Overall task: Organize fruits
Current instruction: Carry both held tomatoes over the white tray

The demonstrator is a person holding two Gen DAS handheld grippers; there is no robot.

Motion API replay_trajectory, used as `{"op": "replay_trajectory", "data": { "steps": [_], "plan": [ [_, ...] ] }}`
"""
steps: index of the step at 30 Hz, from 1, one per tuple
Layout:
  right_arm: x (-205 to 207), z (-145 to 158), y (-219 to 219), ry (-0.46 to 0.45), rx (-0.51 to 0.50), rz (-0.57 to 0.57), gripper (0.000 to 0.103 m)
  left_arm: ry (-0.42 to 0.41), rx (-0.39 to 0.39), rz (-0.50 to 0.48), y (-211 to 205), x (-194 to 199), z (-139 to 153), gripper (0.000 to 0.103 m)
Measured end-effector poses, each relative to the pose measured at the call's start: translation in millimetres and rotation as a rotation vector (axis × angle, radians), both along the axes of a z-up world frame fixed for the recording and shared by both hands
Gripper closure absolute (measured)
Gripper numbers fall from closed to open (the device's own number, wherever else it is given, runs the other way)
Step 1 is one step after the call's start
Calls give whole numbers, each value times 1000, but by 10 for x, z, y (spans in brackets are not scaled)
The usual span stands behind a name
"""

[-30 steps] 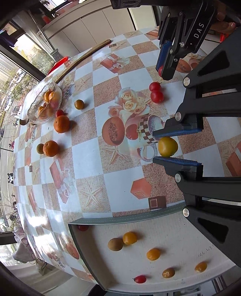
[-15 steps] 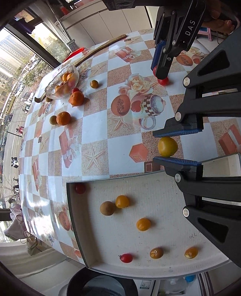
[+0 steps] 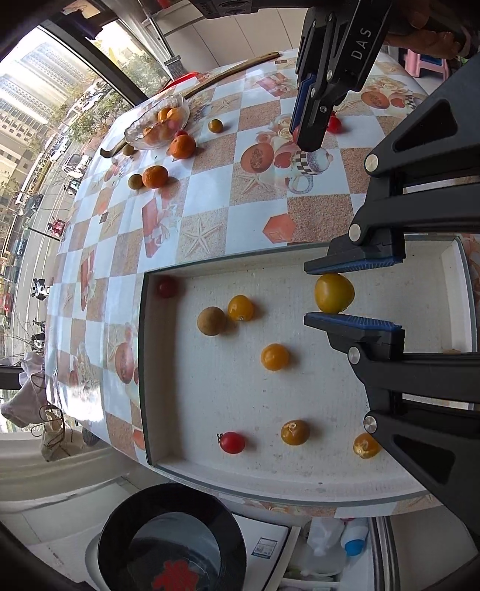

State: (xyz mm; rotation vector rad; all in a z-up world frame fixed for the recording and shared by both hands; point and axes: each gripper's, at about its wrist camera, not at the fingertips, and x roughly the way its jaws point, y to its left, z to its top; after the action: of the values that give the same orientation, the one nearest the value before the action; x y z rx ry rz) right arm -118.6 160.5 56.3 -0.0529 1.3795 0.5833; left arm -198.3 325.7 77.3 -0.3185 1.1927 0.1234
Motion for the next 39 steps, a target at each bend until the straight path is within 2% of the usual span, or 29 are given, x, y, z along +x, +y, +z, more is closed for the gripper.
{"op": "replay_trajectory", "data": {
  "steps": [9,16,22,29,33,39],
  "plan": [
    [102,41,547,-14,41,92,81,-29,57,82,446,38,38,81],
    [116,-15,901,2,57,142,81,-26,77,115,758,255,-94,81],
    [-12,-166,1118,33,38,190,81,-11,103,82,815,540,-243,81],
    [-185,-334,1287,28,-9,237,81,14,121,62,852,796,-392,81],
    [-247,-383,1380,11,-30,252,81,35,132,64,862,843,-454,81],
    [-194,-433,1429,10,-28,217,81,19,119,92,934,786,-428,81]
  ]
}}
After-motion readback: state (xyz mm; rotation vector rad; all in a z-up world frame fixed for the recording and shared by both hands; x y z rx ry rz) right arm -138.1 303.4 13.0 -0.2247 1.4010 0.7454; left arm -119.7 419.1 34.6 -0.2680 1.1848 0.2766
